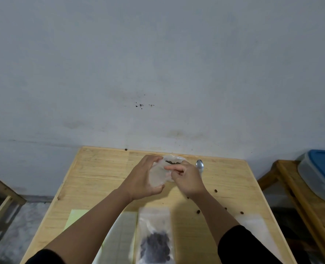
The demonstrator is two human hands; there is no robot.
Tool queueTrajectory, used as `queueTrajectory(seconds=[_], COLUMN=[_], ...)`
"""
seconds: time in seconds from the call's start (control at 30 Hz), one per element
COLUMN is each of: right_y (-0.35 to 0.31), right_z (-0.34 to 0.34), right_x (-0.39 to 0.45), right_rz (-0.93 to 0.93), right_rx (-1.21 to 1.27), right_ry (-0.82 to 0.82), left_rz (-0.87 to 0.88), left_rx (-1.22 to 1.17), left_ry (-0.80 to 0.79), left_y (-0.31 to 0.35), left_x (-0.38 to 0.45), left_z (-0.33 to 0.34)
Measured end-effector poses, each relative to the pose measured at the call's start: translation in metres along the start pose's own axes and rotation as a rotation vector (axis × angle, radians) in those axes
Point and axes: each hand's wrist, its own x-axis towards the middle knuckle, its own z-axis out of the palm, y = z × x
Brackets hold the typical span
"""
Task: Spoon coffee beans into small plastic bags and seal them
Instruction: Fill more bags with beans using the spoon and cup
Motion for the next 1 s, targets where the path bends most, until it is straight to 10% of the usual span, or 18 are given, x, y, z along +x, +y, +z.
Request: queueTrajectory(seconds=[0.13,0.27,0.57,1.0], right_y=[0.028,0.081,0.156,0.135], right_z=[-0.002,-0.019,-0.018,-0.021], right_x=[-0.004,0.008,0.029,0.046], right_rz=[0.08,0.292,0.462,0.494], right_rx=[0.217,-0.142,-0.367,0.019], right_ry=[0.089,0.344,0.344,0.621], left_rz=[-0.057,-0.141,-0.354,-0.376], left_rx=[-0.037,-0.046,-0.046,-0.053], left_ry=[0.012,0.029,0.151,0.131], left_y=[-0.01,-0.022,-0.025,-0.039], left_x=[-0.004,-0.005,0.012,0.025], left_z=[0.007,0.012,0.028,0.034])
